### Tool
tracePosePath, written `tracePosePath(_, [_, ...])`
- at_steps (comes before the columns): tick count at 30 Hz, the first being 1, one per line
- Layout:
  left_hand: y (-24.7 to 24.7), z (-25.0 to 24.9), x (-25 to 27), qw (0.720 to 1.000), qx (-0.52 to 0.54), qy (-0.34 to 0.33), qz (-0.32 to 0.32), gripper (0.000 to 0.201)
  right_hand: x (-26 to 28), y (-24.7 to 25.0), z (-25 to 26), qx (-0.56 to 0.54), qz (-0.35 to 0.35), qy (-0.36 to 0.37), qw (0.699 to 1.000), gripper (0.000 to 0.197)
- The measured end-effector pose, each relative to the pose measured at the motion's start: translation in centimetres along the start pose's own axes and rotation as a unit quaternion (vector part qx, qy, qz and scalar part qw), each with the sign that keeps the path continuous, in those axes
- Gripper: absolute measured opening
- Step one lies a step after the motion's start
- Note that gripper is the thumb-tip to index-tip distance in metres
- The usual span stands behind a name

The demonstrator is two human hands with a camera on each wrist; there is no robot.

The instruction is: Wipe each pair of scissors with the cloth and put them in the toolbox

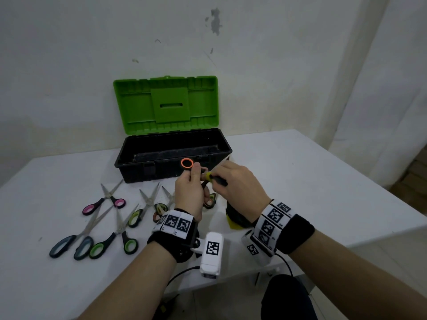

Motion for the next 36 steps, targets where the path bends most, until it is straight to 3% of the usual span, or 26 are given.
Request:
tracePosePath(4, [1.4, -0.1, -0.9, 1.0, 0.001, -0.013, -0.022, 0.038, 0.8, 1.0, -1.6, -0.018, -0.029, -0.025, 0.999, 0.009])
tracePosePath(9, [1.4, 0.6, -1.4, 1.0, 0.0, 0.025, 0.01, 0.04, 0.6, 4.4, -2.9, -0.077, -0.138, -0.039, 0.987, 0.009])
tracePosePath(13, [1.4, 1.2, -2.1, 0.997, -0.005, 0.063, 0.038, 0.042, 0.7, 5.9, -5.4, -0.17, -0.16, -0.117, 0.965, 0.007])
tracePosePath(17, [0.7, 1.2, -2.4, 0.989, 0.041, 0.099, 0.102, 0.04, 1.0, 5.3, -7.4, -0.348, -0.122, -0.211, 0.905, 0.005])
tracePosePath(22, [-0.1, 0.8, -2.1, 0.972, 0.102, 0.088, 0.191, 0.021, 1.6, 3.4, -8.3, -0.422, -0.046, -0.267, 0.865, 0.009])
tracePosePath(26, [0.4, 0.6, -2.3, 0.982, -0.07, 0.014, 0.177, 0.013, 1.7, 2.1, -8.0, -0.44, 0.008, -0.263, 0.859, 0.012])
tracePosePath(29, [0.8, 0.6, -2.6, 0.965, -0.198, -0.05, 0.162, 0.004, 2.0, 1.4, -8.1, -0.456, 0.023, -0.286, 0.842, 0.019])
tracePosePath(31, [1.3, 0.9, -2.9, 0.958, -0.239, -0.054, 0.151, 0.012, 2.1, 0.9, -8.1, -0.447, 0.049, -0.273, 0.851, 0.025])
tracePosePath(34, [1.3, 0.9, -3.0, 0.934, -0.303, -0.057, 0.179, 0.026, 2.1, 0.8, -7.8, -0.389, 0.052, -0.234, 0.89, 0.019])
tracePosePath(36, [0.9, 0.7, -2.7, 0.922, -0.318, -0.079, 0.207, 0.015, 2.0, 0.9, -7.4, -0.318, 0.05, -0.199, 0.926, 0.014])
Point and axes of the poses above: each hand's wrist, its own x-axis away from the middle knuckle, its own y-axis out of the back of the hand, z = x × y, the point moved 7 cm from there along -x, towards the middle knuckle, and after that the axes turned 3 degrees about z, right-handed, at the moved point
